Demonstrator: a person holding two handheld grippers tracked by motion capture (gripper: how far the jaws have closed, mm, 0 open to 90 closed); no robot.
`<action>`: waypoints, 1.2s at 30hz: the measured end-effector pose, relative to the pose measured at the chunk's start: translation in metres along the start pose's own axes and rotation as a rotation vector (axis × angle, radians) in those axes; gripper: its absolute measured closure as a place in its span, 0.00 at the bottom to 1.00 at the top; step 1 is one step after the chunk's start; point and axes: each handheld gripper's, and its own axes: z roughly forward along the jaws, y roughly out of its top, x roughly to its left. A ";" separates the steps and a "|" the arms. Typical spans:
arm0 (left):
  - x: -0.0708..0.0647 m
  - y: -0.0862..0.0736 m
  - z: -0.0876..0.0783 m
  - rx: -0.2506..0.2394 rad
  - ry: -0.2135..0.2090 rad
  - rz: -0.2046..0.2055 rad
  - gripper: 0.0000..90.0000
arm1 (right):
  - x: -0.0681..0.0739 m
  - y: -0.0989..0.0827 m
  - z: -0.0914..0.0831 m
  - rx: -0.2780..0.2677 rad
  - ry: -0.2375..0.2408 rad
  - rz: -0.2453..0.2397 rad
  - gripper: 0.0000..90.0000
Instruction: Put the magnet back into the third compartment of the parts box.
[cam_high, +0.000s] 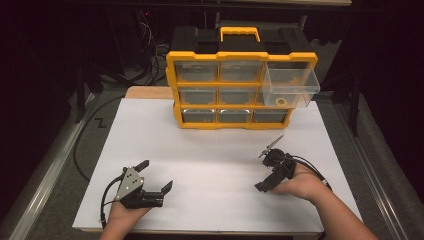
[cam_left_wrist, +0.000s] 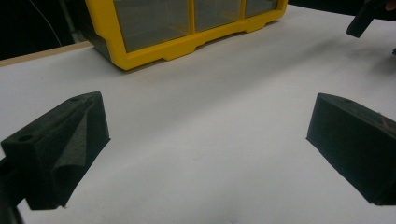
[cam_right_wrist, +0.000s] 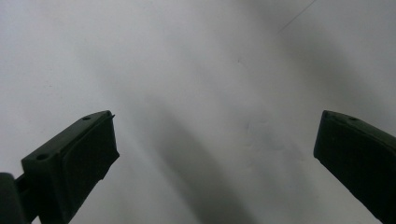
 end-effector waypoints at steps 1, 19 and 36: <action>0.000 0.000 0.000 0.000 -0.001 -0.001 0.00 | 0.001 -0.001 0.003 0.004 0.007 0.006 0.01; 0.001 0.000 0.000 0.012 0.009 -0.003 0.00 | 0.008 -0.020 0.016 -0.233 -0.006 0.036 0.01; 0.001 -0.001 0.000 0.014 0.011 -0.005 0.00 | 0.016 -0.049 0.022 -0.554 -0.037 0.107 0.01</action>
